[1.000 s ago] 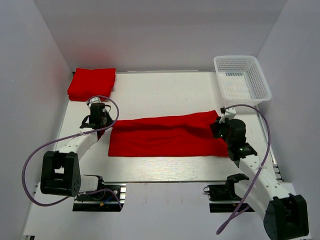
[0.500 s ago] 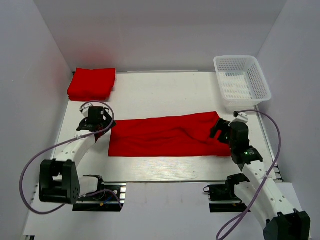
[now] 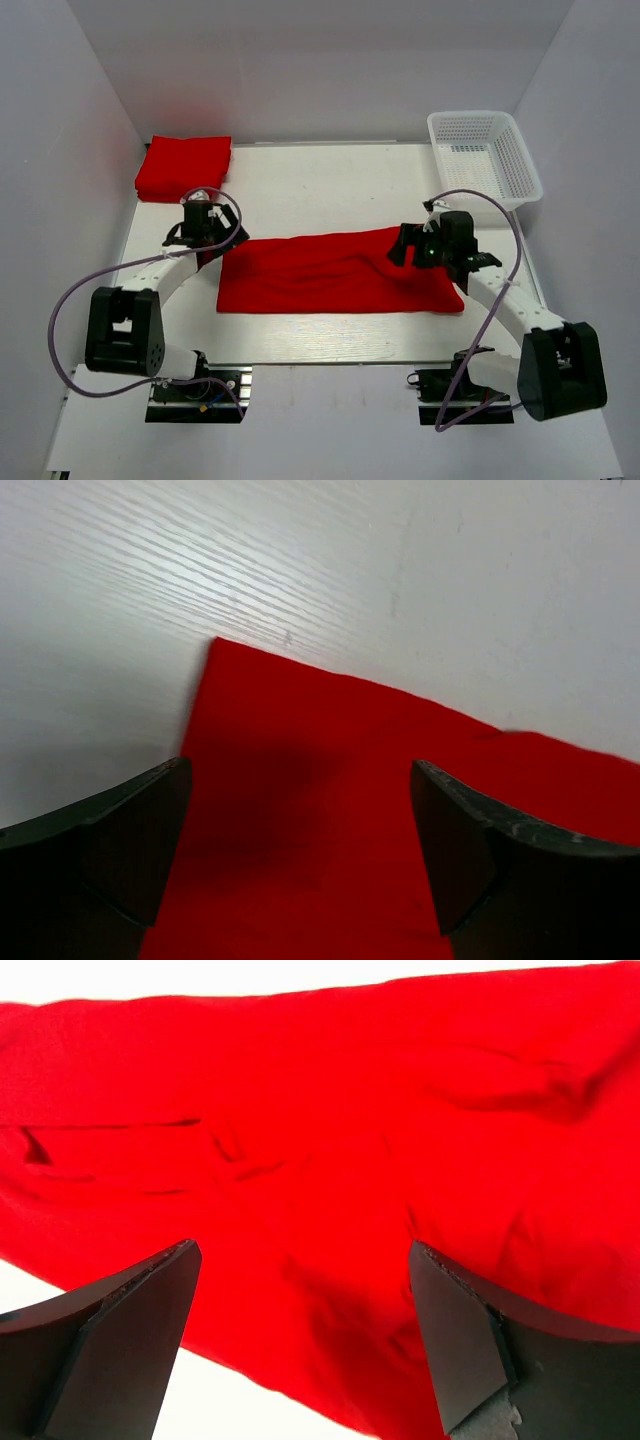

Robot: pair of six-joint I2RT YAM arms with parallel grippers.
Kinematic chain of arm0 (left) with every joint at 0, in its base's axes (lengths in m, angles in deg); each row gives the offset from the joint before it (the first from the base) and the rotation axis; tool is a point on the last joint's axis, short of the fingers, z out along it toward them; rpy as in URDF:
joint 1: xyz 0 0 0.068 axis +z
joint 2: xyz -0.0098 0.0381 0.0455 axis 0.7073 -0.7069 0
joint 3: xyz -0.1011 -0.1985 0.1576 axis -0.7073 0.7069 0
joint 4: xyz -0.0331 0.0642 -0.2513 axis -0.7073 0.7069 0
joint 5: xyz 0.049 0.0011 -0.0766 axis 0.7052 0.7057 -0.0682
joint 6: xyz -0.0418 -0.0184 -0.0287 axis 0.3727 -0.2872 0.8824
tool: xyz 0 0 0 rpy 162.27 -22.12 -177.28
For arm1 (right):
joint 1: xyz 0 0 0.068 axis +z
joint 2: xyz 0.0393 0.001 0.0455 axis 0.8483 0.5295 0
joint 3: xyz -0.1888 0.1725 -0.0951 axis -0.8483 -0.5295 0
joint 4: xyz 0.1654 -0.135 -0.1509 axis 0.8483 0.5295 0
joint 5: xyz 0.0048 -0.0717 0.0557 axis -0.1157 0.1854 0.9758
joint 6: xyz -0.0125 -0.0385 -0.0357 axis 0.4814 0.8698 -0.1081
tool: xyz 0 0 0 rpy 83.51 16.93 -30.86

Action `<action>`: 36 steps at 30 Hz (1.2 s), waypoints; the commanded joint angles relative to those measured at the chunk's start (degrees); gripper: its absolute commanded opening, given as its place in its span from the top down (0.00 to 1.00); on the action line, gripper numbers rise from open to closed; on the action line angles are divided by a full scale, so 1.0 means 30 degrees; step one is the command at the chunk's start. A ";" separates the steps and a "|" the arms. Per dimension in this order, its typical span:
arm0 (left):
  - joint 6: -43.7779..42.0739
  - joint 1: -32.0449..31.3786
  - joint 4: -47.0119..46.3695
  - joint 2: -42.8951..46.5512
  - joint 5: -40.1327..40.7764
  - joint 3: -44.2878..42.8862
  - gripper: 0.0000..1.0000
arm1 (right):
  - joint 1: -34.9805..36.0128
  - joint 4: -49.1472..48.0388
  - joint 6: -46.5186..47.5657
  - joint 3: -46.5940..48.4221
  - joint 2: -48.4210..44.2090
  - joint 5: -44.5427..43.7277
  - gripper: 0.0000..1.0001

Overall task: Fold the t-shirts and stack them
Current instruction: Fold the tshirt

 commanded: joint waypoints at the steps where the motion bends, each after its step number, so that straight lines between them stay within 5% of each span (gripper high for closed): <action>1: -0.0786 -0.0102 -0.1884 -0.0864 -0.3220 0.0159 0.00 | 0.0029 -0.1510 0.0848 0.1701 0.1140 0.1745 0.10; 7: -0.0786 -0.0277 -0.3085 -0.1215 -0.4071 0.1828 0.00 | 0.0174 -0.3556 0.0583 0.2642 0.4860 0.4174 0.10; 21: -0.0786 -0.0277 -0.3002 -0.1774 -0.3663 0.3707 0.00 | 0.1668 -0.1982 0.2487 0.5339 1.0137 0.7983 0.10; 29: -0.0786 0.0072 -0.1739 -0.1366 -0.1903 0.3502 0.00 | 0.2926 0.0039 0.1552 0.0420 0.5020 0.8481 0.10; 36: -0.0786 0.0074 -0.0831 -0.1188 -0.0907 0.2830 0.00 | 0.4159 0.3088 0.0820 -0.2071 0.0590 1.2255 0.10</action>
